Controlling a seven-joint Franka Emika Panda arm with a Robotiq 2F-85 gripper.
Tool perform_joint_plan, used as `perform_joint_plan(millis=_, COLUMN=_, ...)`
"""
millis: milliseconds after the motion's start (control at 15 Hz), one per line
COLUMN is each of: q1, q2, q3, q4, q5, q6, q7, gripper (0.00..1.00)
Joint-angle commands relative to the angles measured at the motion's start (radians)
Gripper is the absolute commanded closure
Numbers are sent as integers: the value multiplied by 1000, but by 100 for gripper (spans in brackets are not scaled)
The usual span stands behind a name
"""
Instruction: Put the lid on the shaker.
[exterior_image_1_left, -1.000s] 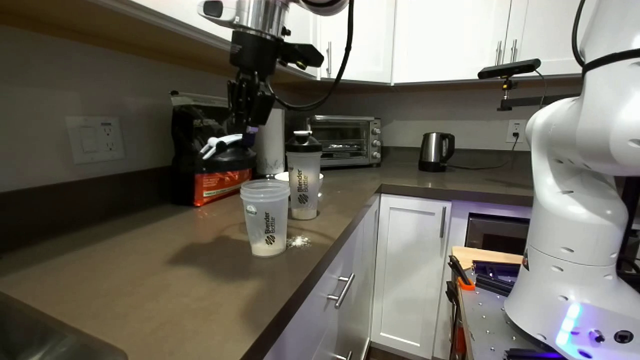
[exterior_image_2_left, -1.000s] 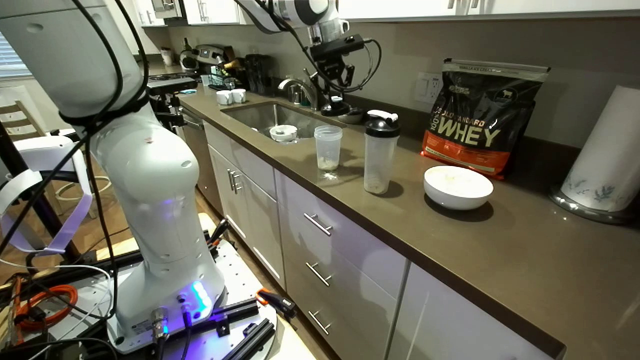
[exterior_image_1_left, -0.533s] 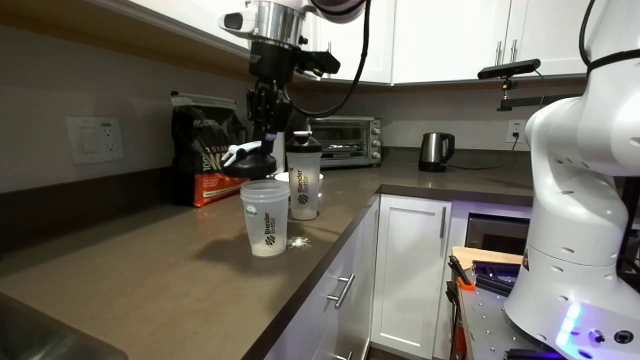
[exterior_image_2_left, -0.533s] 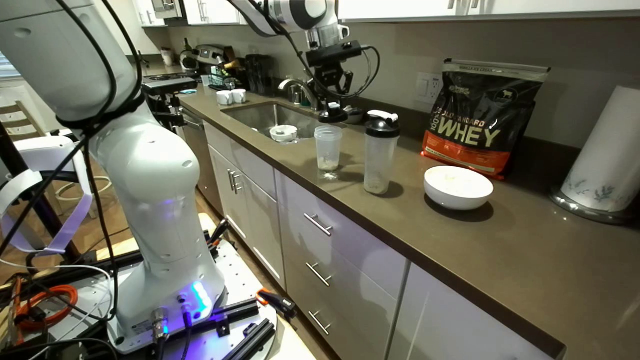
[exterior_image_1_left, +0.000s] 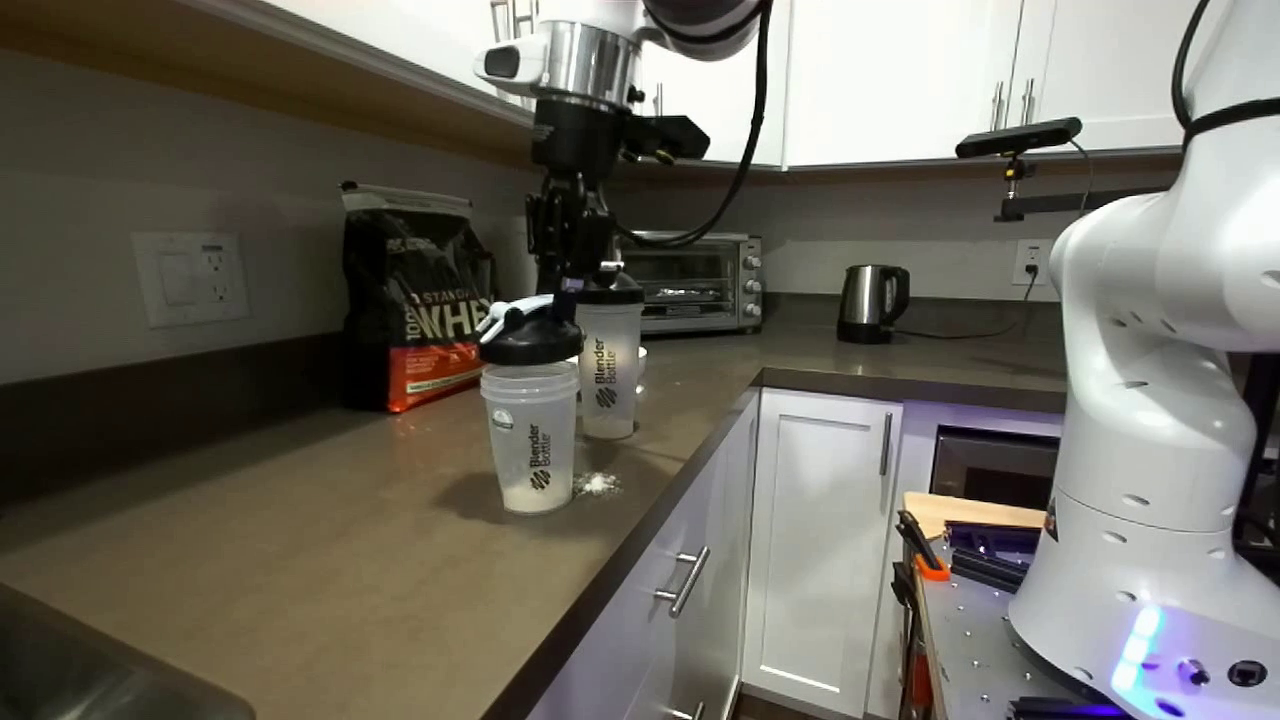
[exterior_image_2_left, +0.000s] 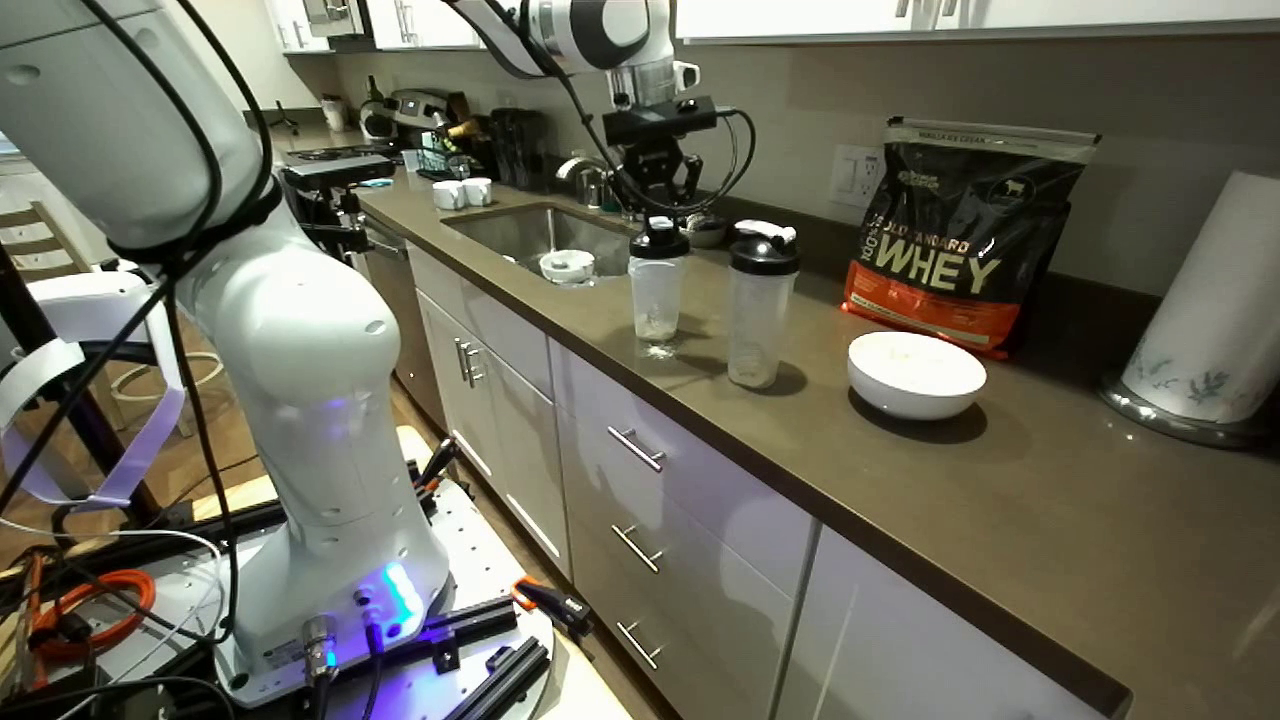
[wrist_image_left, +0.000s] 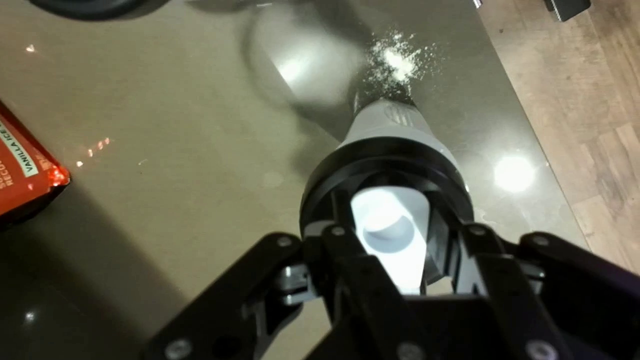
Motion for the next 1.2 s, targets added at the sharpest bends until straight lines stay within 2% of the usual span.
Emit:
perform_joint_plan(millis=0, q1=28, q2=-44, q3=-18, q4=-37, q5=39, q6=-12, q7=21, gripper=86)
perform_joint_plan(millis=467, q1=51, q2=-60, q3=-20, q4=-58, q5=53, q6=-4, q7=38, gripper=86)
perform_joint_plan(millis=1133, q1=47, q2=-49, q3=-25, q4=-81, q5=36, q6=24, q7=38, gripper=86)
